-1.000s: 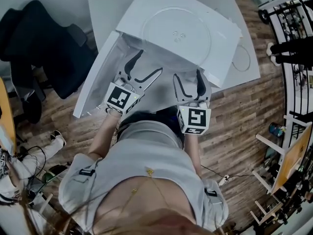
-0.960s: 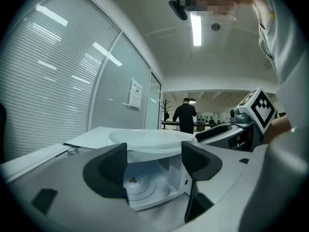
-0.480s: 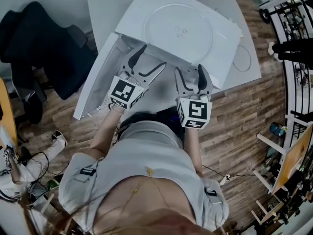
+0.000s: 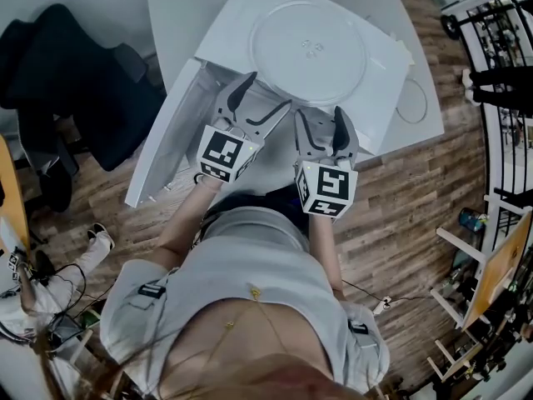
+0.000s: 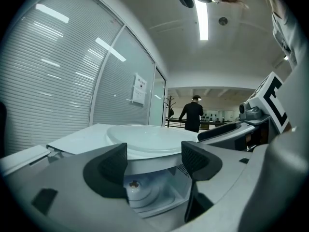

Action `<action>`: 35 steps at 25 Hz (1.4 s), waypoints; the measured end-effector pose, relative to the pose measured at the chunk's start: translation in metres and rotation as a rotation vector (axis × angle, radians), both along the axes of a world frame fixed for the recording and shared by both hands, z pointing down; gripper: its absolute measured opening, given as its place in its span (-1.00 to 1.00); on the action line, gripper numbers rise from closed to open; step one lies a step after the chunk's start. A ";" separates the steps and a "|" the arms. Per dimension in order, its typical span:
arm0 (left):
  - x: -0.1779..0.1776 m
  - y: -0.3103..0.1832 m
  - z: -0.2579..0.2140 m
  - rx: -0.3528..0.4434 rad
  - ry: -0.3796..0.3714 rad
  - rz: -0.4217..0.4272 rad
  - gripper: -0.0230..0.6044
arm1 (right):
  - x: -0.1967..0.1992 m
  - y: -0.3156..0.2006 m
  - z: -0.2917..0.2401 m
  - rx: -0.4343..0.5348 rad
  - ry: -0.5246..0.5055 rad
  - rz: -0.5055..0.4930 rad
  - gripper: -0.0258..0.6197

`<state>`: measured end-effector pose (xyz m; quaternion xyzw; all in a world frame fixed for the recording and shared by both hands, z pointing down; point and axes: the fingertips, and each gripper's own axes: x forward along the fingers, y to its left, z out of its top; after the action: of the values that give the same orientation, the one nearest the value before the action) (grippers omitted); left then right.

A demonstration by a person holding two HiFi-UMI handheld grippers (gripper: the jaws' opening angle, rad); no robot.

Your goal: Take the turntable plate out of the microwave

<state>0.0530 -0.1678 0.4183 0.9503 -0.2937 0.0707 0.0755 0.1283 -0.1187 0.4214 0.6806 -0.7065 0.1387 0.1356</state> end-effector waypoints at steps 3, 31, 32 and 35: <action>0.003 -0.003 0.000 0.005 -0.005 -0.008 0.17 | 0.000 -0.001 -0.001 0.001 0.010 -0.002 0.02; -0.003 0.019 0.003 -0.023 -0.038 0.008 0.17 | 0.000 0.015 -0.012 0.089 -0.068 -0.115 0.02; -0.002 0.022 0.003 -0.024 -0.039 0.016 0.17 | 0.000 0.017 -0.013 0.093 -0.069 -0.125 0.02; 0.000 0.033 0.004 -0.031 -0.044 0.046 0.17 | 0.003 0.024 -0.017 0.111 -0.076 -0.146 -0.11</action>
<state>0.0532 -0.1344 0.4223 0.9538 -0.2722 0.0977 0.0819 0.1310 -0.0945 0.4039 0.6281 -0.7654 0.1150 0.0803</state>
